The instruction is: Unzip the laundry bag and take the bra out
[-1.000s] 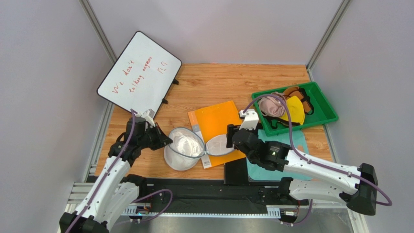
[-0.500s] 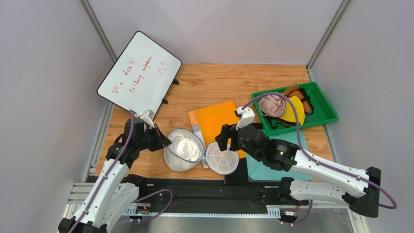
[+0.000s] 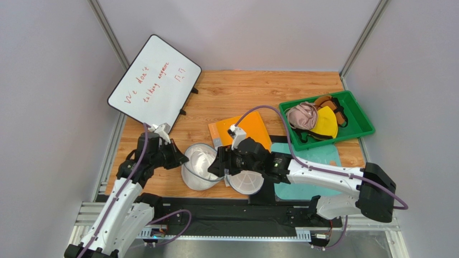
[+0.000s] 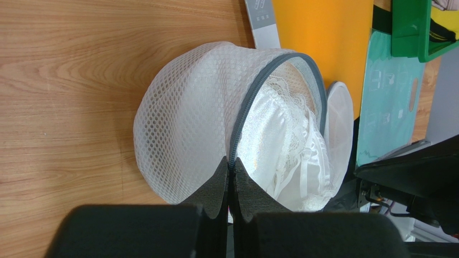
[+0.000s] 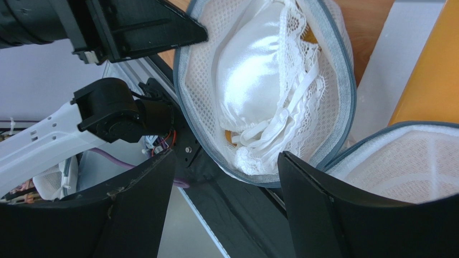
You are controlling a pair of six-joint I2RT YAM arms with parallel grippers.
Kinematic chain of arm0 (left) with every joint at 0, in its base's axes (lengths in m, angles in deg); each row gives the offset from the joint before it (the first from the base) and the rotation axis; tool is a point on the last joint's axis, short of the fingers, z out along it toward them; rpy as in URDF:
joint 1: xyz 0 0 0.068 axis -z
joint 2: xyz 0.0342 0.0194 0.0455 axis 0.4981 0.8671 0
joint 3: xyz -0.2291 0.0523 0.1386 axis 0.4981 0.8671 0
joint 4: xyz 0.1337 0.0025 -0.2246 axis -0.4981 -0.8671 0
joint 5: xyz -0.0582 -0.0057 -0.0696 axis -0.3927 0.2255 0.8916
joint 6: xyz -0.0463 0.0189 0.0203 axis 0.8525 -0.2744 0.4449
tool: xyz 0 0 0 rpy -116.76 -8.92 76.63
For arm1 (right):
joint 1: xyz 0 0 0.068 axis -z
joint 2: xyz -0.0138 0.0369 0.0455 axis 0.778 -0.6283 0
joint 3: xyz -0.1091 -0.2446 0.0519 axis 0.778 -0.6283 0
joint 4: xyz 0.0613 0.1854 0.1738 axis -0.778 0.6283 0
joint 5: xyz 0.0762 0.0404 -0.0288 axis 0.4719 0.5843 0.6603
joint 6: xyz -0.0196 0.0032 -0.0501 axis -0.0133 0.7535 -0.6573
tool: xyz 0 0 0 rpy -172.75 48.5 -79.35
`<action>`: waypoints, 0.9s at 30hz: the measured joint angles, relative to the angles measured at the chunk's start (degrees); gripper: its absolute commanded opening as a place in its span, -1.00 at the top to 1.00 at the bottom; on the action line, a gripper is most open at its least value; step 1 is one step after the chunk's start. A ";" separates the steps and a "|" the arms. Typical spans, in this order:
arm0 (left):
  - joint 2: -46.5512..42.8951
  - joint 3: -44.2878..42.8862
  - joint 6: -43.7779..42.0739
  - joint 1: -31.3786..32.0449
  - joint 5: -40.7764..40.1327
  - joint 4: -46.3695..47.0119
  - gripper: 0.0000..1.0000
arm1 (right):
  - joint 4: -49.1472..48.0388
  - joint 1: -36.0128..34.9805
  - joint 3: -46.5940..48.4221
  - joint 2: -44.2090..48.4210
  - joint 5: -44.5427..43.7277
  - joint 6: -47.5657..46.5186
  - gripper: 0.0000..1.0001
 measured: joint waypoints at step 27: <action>-0.50 -0.68 -0.50 0.00 -0.48 -0.90 1.00 | 0.15 0.09 -0.26 -8.52 0.04 1.81 -0.13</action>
